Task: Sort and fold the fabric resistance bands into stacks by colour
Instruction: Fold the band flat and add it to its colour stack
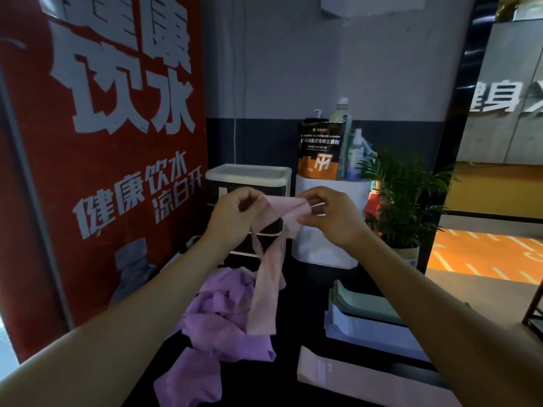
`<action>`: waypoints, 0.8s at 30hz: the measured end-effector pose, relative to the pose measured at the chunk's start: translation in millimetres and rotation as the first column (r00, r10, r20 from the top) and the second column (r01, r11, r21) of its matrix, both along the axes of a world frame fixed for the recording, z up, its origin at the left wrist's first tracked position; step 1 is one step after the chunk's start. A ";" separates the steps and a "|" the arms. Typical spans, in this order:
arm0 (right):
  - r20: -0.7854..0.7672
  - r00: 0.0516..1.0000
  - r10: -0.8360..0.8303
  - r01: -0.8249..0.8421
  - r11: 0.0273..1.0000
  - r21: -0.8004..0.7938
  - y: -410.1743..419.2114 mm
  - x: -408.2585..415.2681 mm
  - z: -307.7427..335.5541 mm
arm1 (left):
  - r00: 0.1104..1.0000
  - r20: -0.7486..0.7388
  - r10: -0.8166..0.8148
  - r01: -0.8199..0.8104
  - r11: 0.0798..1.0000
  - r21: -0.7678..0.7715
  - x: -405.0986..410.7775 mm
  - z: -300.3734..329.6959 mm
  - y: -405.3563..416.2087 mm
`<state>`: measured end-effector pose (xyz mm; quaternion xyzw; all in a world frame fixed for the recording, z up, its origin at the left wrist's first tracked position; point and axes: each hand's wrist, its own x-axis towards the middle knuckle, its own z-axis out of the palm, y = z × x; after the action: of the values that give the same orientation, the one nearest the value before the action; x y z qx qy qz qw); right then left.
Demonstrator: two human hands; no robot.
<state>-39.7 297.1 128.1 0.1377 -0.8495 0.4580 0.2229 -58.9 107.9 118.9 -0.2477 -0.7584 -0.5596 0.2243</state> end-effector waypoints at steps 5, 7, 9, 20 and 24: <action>0.039 0.999 0.018 -0.013 0.993 -0.121 -3.3 6.1 -3.0 | 0.997 0.080 0.005 -0.007 1.000 0.025 2.6 0.4 1.2; 0.029 0.999 0.036 -0.032 0.993 -0.116 -9.9 9.4 -4.4 | 0.997 0.071 0.023 -0.023 1.000 -0.001 3.2 2.6 4.9; 0.053 0.996 0.066 -0.061 0.993 -0.104 -16.8 11.4 -6.9 | 0.997 0.072 0.010 -0.011 1.000 0.017 4.1 6.1 8.6; 0.048 0.990 0.133 -0.137 0.988 0.078 -29.3 20.9 -9.1 | 0.985 0.119 -0.125 0.125 0.992 0.007 9.5 12.2 10.2; 0.117 0.971 0.208 -0.189 0.970 -0.152 -17.3 24.5 -7.7 | 0.971 0.184 -0.149 0.153 0.988 -0.007 12.5 10.7 0.4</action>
<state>-15.3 279.9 120.5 0.1757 -0.8101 0.5445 0.1284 -46.4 108.3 129.6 -0.2545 -0.7605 -0.5876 0.1077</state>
